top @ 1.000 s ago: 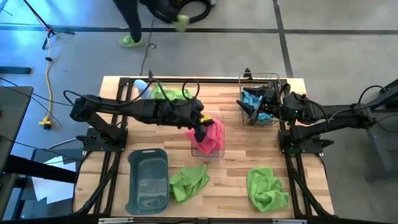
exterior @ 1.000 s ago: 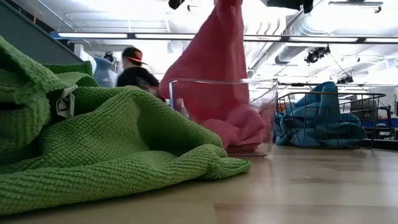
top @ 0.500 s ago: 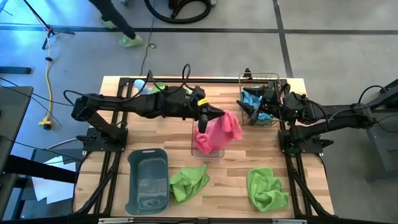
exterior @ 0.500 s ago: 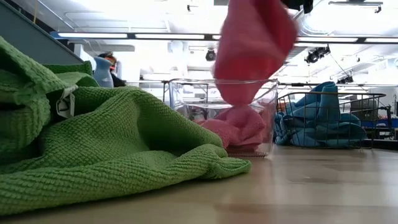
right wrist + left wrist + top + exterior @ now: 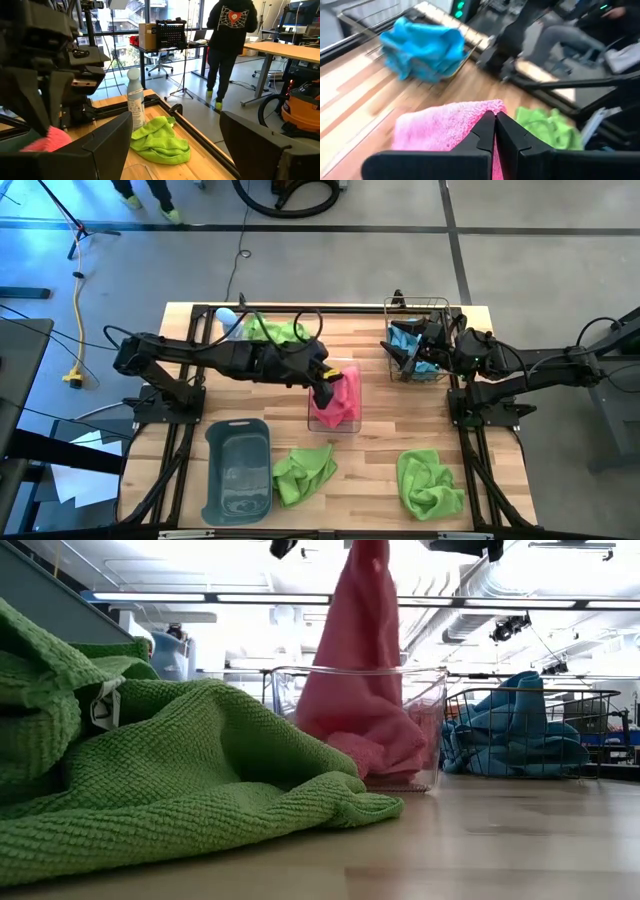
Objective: Sort microfiber towel by color & place in baskets
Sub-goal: Put the pink microfiber cloth into the transparent bin
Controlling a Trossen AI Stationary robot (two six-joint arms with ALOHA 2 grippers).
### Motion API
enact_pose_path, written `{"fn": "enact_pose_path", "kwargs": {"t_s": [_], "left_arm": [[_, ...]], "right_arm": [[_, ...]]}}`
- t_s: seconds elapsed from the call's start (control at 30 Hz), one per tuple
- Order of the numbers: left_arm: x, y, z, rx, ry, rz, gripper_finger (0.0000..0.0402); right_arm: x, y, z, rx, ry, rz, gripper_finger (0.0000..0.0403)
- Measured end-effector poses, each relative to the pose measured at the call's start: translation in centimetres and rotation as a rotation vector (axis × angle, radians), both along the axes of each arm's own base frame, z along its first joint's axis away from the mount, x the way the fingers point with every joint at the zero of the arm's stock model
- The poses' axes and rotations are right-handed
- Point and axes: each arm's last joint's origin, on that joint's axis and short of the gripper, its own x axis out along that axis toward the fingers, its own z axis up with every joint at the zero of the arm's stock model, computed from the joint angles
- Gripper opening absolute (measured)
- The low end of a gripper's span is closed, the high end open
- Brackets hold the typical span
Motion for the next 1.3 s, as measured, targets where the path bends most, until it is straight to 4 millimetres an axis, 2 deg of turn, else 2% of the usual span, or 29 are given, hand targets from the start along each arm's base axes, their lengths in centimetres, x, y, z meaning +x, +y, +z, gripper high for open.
{"fn": "enact_pose_path", "kwargs": {"t_s": [0.1, 0.27, 0.4, 0.57, 0.8, 1.0, 1.3], "left_arm": [[-0.1, 0.1, -0.7, 0.006, 0.026, 0.013, 0.0], [-0.2, 0.9, -3.3, -0.091, -0.018, -0.023, 0.0], [-0.8, 1.3, -5.7, -0.088, 0.068, -0.009, 0.0], [-0.8, 2.8, -7.4, -0.05, 0.191, -0.039, 0.0], [1.3, 4.4, -9.4, -0.058, 0.238, -0.141, 0.0], [3.5, 4.6, -10.0, 0.106, 0.356, -0.3, 0.0], [5.4, 4.7, -14.6, 0.249, 0.519, -0.478, 0.0]], "right_arm": [[0.0, 0.0, 0.0, 0.0, 0.0, 0.0, 0.0296], [0.0, 0.0, 0.0, 0.0, 0.004, 0.0, 0.0296], [0.0, 0.0, -0.1, -0.001, 0.016, -0.001, 0.0296], [0.0, 0.0, -0.2, -0.001, 0.021, -0.01, 0.0296], [0.0, 0.0, -0.2, -0.002, 0.024, -0.02, 0.0296], [0.0, -0.1, -0.2, -0.004, 0.024, -0.039, 0.0296], [0.0, -0.1, -0.4, 0.058, 0.007, -0.042, 0.0296]]}}
